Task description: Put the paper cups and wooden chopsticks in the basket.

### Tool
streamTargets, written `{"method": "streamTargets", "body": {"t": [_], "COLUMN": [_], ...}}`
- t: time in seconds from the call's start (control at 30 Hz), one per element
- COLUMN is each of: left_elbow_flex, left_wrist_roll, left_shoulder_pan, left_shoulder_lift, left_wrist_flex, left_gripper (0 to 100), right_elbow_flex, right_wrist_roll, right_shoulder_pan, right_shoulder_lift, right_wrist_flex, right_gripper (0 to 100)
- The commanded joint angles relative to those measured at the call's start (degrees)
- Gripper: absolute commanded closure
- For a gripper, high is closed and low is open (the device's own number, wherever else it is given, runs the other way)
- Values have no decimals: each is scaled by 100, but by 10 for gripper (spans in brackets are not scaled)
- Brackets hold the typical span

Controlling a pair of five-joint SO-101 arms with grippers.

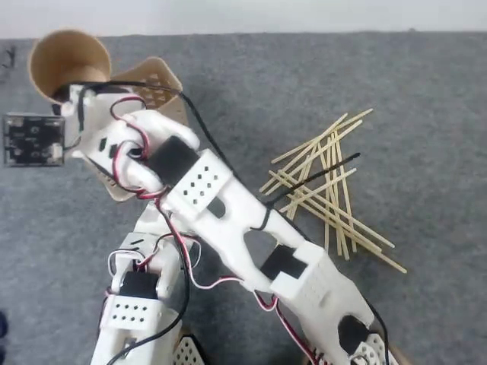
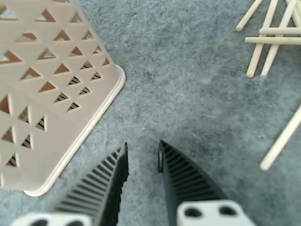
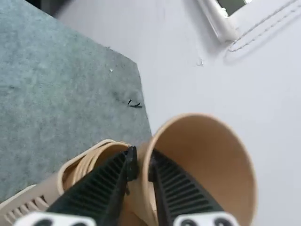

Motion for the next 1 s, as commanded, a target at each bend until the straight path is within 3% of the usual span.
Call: {"method": "streamTargets", "body": {"t": [0.0,0.4,0.6,0.8,0.97], "left_elbow_flex": [-48,-48,-48,-48,-48], "left_wrist_roll": [-35,-35,-35,-35,-35], "left_shoulder_pan": [26,26,26,26,26], "left_shoulder_lift": [-79,-79,-79,-79,-79], "left_wrist_flex": [-149,-141,-141,-149,-149], "left_gripper": [906,906,906,906,906], "right_elbow_flex": [-422,-1407,-1257,-888,-563], "right_wrist_roll": [62,44,-492,-527,-738], "right_shoulder_pan": [-40,-40,-13,-31,-40], "right_shoulder_lift": [-110,-198,-171,-171,-171], "right_wrist_flex": [-4,1481,1165,734,796], "right_gripper": [950,950,950,949,871]}}
